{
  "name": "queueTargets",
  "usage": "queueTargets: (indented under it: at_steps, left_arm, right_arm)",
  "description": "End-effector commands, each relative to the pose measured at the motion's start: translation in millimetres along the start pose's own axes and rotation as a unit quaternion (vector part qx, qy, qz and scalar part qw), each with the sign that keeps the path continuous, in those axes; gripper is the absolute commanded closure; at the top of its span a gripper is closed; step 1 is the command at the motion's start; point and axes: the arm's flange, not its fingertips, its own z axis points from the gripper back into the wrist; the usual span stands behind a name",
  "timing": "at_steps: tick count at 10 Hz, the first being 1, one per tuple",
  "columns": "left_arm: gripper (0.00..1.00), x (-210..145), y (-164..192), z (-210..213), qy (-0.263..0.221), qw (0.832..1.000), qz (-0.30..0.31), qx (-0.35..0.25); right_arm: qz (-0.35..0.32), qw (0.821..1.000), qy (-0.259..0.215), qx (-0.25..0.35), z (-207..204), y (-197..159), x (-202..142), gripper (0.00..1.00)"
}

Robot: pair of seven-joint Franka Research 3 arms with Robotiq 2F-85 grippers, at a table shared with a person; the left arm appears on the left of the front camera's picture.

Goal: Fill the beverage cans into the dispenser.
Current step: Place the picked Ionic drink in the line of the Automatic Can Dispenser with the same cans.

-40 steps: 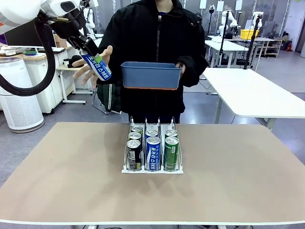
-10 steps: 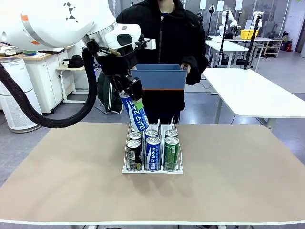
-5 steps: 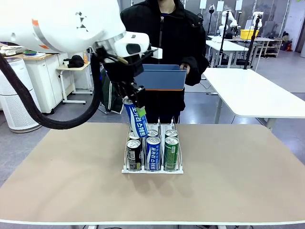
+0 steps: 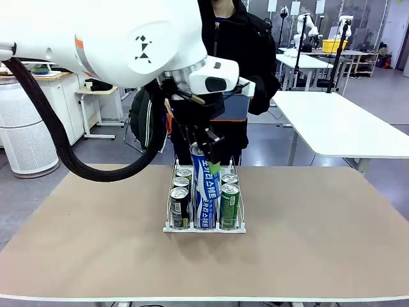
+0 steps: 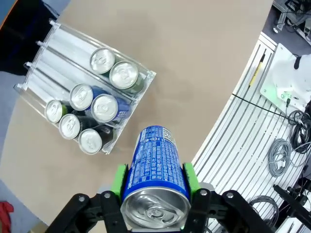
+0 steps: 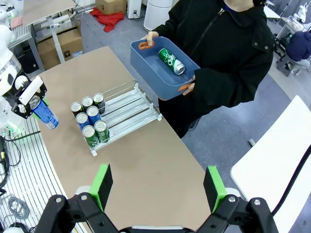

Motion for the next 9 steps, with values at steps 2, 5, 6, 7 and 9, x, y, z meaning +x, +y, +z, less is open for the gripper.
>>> queueTargets:
  at_steps: [2,5,6,7,9]
  left_arm:
    - [0.43,2.6,-6.0,-17.1,0.000,0.999,-0.042,-0.013]
    - [0.43,1.5,-10.1,-44.5,0.016,0.996,-0.090,0.002]
    - [0.43,2.3,-9.1,-55.6,0.022,0.994,-0.102,0.011]
    - [0.43,1.9,-7.6,-65.5,0.020,0.993,-0.118,0.020]
    - [0.43,0.2,-0.8,-84.9,0.030,0.992,-0.121,0.027]
  right_arm:
    - [0.000,1.000,0.000,0.001,-0.4,0.9,-0.3,0.00]
    - [0.000,1.000,0.000,0.001,-0.4,0.9,-0.3,0.00]
    - [0.000,1.000,0.000,0.001,-0.4,0.9,-0.3,0.00]
    - [0.000,1.000,0.000,0.001,-0.4,0.9,-0.3,0.00]
    - [0.000,1.000,0.000,0.001,-0.4,0.9,-0.3,0.00]
